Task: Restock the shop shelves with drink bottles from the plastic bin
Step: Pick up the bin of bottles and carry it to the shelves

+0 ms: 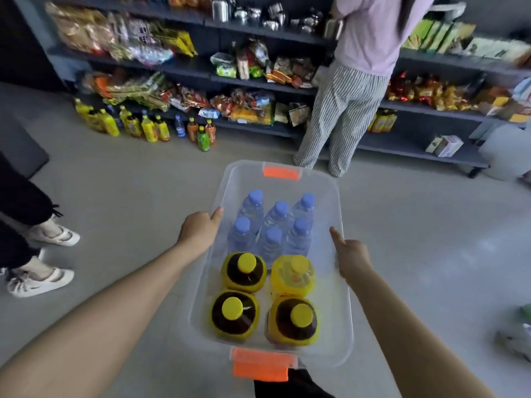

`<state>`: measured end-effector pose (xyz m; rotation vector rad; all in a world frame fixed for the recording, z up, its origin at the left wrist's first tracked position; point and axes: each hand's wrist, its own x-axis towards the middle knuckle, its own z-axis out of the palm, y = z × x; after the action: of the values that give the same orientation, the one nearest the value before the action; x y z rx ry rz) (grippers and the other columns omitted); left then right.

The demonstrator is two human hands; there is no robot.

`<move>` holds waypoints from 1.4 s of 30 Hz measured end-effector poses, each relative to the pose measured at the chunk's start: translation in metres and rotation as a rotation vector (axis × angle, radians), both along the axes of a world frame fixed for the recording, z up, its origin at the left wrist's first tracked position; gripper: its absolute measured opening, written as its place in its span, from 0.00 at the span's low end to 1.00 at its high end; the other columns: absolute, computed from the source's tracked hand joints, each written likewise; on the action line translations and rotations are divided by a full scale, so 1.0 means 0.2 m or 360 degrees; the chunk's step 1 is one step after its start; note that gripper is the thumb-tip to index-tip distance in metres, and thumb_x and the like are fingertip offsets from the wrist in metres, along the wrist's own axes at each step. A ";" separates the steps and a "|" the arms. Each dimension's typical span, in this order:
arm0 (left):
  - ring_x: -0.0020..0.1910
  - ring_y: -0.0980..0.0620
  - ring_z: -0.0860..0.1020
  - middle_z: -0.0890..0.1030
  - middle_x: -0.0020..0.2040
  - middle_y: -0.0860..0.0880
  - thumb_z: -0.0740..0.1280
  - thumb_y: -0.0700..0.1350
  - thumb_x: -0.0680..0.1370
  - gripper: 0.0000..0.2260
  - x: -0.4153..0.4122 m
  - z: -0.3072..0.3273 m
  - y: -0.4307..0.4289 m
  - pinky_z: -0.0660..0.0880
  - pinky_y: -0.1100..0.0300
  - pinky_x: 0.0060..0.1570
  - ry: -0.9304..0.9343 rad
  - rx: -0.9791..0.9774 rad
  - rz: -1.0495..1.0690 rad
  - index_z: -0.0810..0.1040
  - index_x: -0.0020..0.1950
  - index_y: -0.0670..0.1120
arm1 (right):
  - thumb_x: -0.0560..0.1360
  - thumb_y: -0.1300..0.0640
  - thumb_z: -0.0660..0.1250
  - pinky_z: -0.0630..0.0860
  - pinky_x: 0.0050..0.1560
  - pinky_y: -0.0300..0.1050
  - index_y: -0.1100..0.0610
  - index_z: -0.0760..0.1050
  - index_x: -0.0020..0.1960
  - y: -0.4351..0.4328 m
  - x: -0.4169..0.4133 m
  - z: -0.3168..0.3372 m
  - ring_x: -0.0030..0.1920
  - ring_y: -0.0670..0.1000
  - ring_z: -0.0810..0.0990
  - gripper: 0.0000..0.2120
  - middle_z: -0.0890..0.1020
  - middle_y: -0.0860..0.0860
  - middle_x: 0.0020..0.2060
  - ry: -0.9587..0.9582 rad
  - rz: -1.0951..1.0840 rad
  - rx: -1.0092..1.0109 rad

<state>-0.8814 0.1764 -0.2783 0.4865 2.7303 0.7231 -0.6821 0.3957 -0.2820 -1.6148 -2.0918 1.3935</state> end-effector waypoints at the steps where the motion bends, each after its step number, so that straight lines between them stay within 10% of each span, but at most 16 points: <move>1: 0.46 0.35 0.76 0.79 0.45 0.31 0.51 0.56 0.81 0.29 -0.08 -0.01 0.04 0.68 0.53 0.43 -0.0017 -0.0017 0.0054 0.75 0.39 0.32 | 0.75 0.38 0.61 0.65 0.35 0.45 0.58 0.62 0.30 0.07 -0.12 0.00 0.31 0.55 0.67 0.27 0.67 0.55 0.28 -0.0034 0.0064 0.0007; 9: 0.52 0.36 0.77 0.79 0.49 0.32 0.50 0.53 0.82 0.27 -0.78 -0.01 0.20 0.70 0.52 0.49 -0.0068 -0.0061 0.0424 0.77 0.43 0.32 | 0.77 0.40 0.58 0.68 0.39 0.45 0.61 0.67 0.30 0.42 -1.15 0.06 0.33 0.56 0.72 0.28 0.71 0.55 0.27 -0.0155 0.0502 0.0066; 15: 0.49 0.37 0.76 0.79 0.43 0.33 0.50 0.53 0.82 0.25 -1.43 -0.07 0.19 0.67 0.54 0.44 -0.0094 -0.0035 0.0624 0.64 0.28 0.42 | 0.76 0.37 0.58 0.71 0.43 0.47 0.61 0.66 0.30 0.51 -2.02 0.00 0.38 0.57 0.74 0.29 0.71 0.56 0.29 -0.0230 0.0736 0.0037; 30: 0.53 0.36 0.75 0.78 0.49 0.31 0.50 0.52 0.82 0.27 -3.19 -0.08 0.03 0.68 0.52 0.52 -0.0055 -0.0070 0.0901 0.77 0.42 0.32 | 0.76 0.39 0.61 0.67 0.39 0.44 0.61 0.68 0.31 0.40 -4.05 -0.04 0.33 0.55 0.72 0.27 0.72 0.56 0.30 -0.0141 0.0974 -0.0099; 35: 0.51 0.35 0.76 0.78 0.48 0.31 0.50 0.53 0.82 0.28 -3.74 -0.15 0.00 0.69 0.51 0.51 -0.0055 -0.0076 0.1057 0.77 0.44 0.31 | 0.77 0.39 0.59 0.68 0.41 0.44 0.63 0.75 0.48 0.37 -4.73 -0.13 0.42 0.56 0.75 0.25 0.76 0.58 0.41 -0.0128 0.1143 -0.0069; 39: 0.52 0.35 0.76 0.78 0.49 0.30 0.49 0.53 0.82 0.28 -4.17 -0.20 -0.02 0.68 0.52 0.52 -0.0145 -0.0101 0.1180 0.77 0.45 0.31 | 0.77 0.38 0.57 0.75 0.51 0.51 0.61 0.72 0.41 0.32 -5.30 -0.22 0.49 0.60 0.78 0.25 0.76 0.61 0.44 -0.0230 0.1286 0.0013; 42: 0.51 0.37 0.76 0.78 0.47 0.32 0.49 0.54 0.82 0.26 -4.45 -0.23 -0.05 0.67 0.54 0.48 -0.0175 -0.0054 0.1293 0.73 0.36 0.36 | 0.80 0.40 0.52 0.72 0.49 0.49 0.60 0.75 0.60 0.27 -5.70 -0.26 0.55 0.61 0.77 0.26 0.76 0.62 0.50 -0.0410 0.1488 0.0123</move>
<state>-1.7713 0.1658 -0.3246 -0.7001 2.7761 0.8279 -1.8216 0.4496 -0.3345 -0.7909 -3.2236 1.2845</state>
